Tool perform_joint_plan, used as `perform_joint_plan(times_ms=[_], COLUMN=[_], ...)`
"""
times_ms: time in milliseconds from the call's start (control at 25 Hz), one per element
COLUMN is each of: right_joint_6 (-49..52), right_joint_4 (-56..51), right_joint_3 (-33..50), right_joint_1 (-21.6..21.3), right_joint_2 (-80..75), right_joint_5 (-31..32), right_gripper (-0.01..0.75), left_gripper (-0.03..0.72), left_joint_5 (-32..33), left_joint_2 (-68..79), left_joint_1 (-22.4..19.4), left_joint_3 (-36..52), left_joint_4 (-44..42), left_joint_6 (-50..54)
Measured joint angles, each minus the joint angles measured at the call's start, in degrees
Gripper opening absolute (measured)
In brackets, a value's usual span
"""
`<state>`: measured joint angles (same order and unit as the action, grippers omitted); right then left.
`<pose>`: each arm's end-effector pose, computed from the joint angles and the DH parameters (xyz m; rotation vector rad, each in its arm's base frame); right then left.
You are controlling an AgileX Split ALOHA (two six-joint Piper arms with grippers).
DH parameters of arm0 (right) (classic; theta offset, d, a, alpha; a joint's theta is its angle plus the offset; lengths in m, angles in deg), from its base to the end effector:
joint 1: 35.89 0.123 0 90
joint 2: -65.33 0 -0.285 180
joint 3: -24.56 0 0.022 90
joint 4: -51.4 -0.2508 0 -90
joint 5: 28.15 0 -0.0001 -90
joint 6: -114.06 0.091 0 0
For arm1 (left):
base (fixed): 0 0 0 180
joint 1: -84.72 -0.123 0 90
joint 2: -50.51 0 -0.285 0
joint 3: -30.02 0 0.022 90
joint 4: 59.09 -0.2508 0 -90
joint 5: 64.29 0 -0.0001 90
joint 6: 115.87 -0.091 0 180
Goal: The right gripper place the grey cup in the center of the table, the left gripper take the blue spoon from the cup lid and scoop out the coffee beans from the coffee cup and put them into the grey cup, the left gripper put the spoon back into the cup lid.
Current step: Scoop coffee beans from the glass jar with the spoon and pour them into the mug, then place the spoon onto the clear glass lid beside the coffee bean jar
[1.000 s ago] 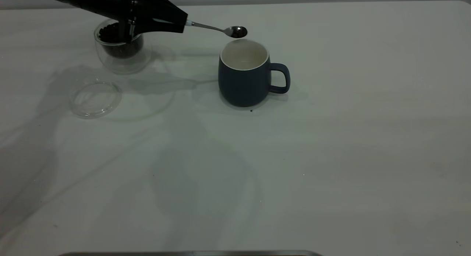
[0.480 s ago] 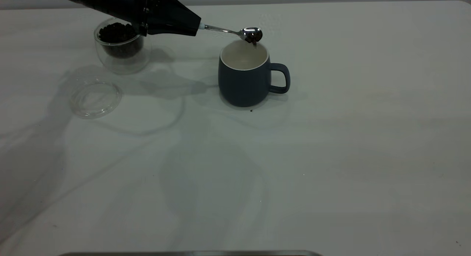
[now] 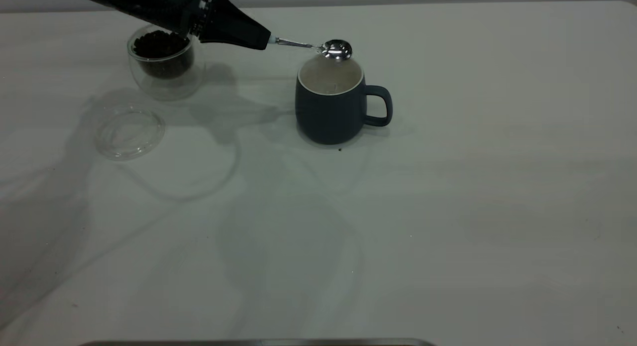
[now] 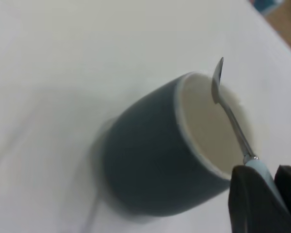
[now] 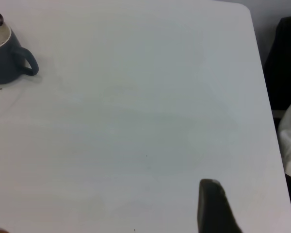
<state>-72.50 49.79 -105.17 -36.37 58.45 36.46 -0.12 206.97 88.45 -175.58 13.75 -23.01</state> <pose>-0.0069 0.0024 0.2637 -0.1149 2.1219 -0.0386 0.4733 -0.1093 0.0452 0.9234 2.1557 -1.1979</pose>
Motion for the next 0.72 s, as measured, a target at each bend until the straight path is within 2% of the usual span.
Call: perform_joint_plan(times_ms=[120, 360, 520, 720], right_joint_6=[0.0, 0.0, 0.0, 0.0], right_joint_4=[0.0, 0.0, 0.0, 0.0], right_joint_3=[0.0, 0.0, 0.0, 0.0], right_joint_1=[0.0, 0.0, 0.0, 0.0], right_joint_2=[0.0, 0.0, 0.0, 0.0], right_joint_5=[0.0, 0.0, 0.0, 0.0], right_gripper=[0.363, 0.363, 0.363, 0.363], left_gripper=[0.120, 0.119, 0.119, 0.119], left_joint_5=[2.0, 2.0, 2.6, 2.6], left_joint_2=[-0.3, -6.1, -11.3, -14.4], left_joint_1=[-1.2, -4.9, -6.3, -11.1], left_joint_3=[0.0, 0.2, 2.1, 7.4], left_joint_4=[-0.5, -13.5, -14.9, -14.9], left_joint_6=[4.7, 17.9, 20.5, 22.3])
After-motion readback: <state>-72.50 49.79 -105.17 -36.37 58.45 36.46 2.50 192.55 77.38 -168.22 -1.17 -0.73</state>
